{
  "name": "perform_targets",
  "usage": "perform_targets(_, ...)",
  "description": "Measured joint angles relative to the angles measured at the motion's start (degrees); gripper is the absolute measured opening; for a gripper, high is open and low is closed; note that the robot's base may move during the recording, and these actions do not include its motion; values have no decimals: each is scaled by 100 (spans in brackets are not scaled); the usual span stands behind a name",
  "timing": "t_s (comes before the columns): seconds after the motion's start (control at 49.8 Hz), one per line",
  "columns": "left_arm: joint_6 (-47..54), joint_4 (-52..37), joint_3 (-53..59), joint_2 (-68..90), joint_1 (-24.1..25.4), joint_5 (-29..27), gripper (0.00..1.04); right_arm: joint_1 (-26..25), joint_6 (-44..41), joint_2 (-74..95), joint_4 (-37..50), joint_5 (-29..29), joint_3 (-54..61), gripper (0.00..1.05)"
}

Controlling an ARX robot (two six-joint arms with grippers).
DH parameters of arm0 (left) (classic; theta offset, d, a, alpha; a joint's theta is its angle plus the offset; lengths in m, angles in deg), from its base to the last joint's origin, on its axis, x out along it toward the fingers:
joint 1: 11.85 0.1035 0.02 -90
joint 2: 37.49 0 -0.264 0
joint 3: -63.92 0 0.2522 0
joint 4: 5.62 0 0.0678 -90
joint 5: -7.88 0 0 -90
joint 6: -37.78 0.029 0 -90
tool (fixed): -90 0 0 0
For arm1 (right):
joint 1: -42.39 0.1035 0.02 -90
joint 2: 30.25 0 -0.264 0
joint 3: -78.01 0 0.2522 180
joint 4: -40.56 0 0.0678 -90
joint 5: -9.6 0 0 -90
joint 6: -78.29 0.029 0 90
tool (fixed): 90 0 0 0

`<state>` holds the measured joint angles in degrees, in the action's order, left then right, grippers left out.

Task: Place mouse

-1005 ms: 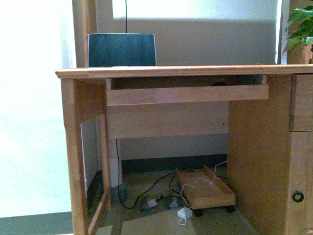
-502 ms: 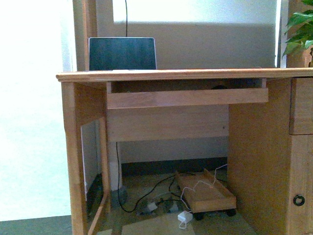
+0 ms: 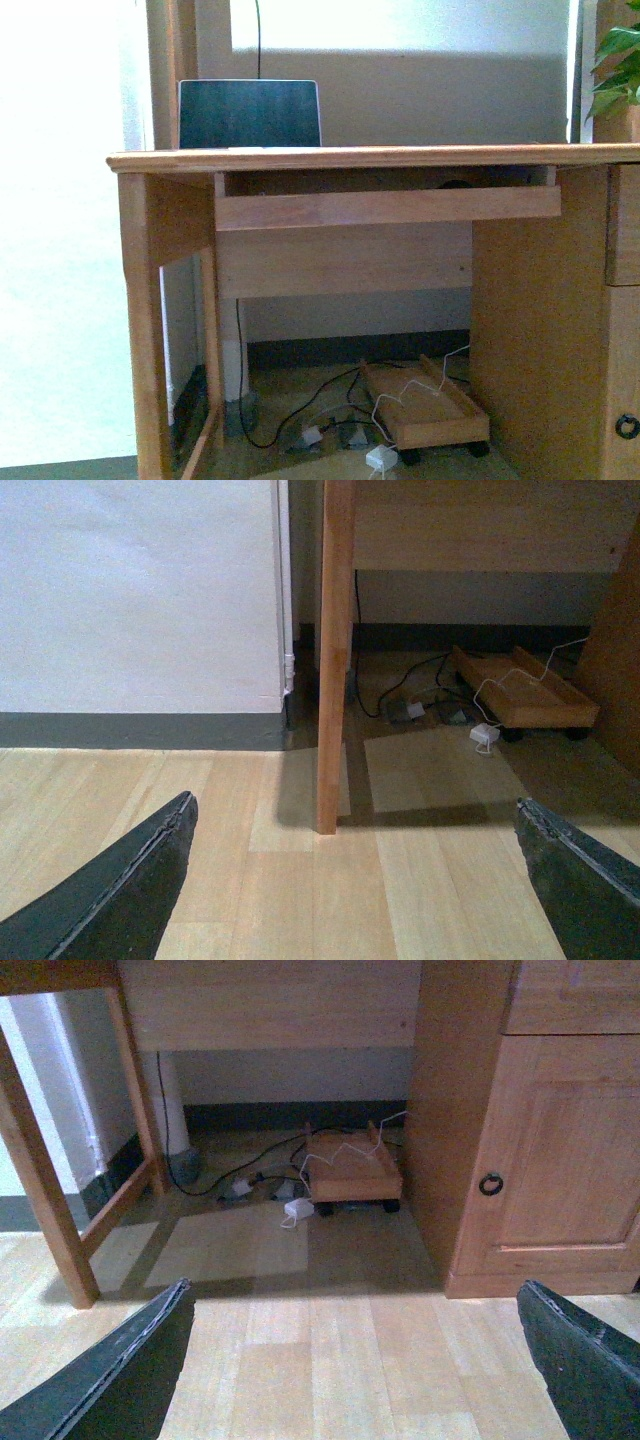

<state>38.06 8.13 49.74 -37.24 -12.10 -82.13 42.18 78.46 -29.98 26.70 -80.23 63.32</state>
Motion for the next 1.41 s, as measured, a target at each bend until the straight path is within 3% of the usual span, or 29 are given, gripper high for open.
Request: perform_targets(1.406, 0, 4, 0, -2, 0, 0, 97, 0, 0, 0, 0, -9, 0, 97)
